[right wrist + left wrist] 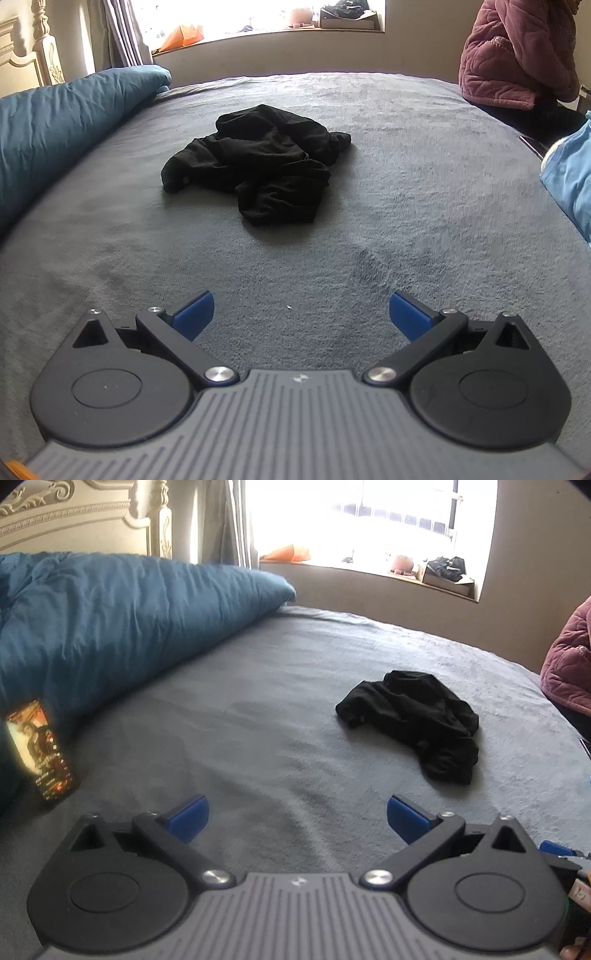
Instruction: Fold clothes
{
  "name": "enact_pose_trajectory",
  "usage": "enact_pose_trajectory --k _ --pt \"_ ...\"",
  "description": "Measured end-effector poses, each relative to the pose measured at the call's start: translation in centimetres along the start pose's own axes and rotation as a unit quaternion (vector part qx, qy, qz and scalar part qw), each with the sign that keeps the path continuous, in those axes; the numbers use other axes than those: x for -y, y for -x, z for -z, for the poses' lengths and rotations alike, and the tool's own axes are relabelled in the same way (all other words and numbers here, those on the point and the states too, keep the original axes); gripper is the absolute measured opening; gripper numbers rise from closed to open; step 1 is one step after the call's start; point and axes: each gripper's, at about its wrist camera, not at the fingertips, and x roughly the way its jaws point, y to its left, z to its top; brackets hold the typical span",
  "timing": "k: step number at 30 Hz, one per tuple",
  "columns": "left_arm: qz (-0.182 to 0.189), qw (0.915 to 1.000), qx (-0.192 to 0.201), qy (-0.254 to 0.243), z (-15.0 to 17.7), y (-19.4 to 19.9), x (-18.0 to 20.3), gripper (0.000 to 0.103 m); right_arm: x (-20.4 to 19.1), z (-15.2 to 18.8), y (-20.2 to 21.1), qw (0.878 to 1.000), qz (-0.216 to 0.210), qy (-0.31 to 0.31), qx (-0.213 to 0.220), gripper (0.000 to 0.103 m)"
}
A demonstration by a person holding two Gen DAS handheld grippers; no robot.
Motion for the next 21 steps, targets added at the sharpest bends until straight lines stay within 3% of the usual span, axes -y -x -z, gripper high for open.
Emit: enact_pose_trajectory --k 6,10,21 --pt "-0.016 0.9982 -0.014 -0.055 -3.4 -1.1 0.9 0.103 0.2 0.1 -0.1 1.0 -0.003 -0.003 0.001 0.102" --pt "-0.017 0.9969 0.013 -0.076 -5.8 -1.4 2.0 0.103 0.3 0.0 -0.2 1.0 -0.002 -0.008 0.003 0.102" --pt "-0.003 0.999 0.014 -0.042 -6.4 -7.7 2.0 0.103 0.4 -1.1 0.5 0.999 -0.011 -0.006 0.03 0.102"
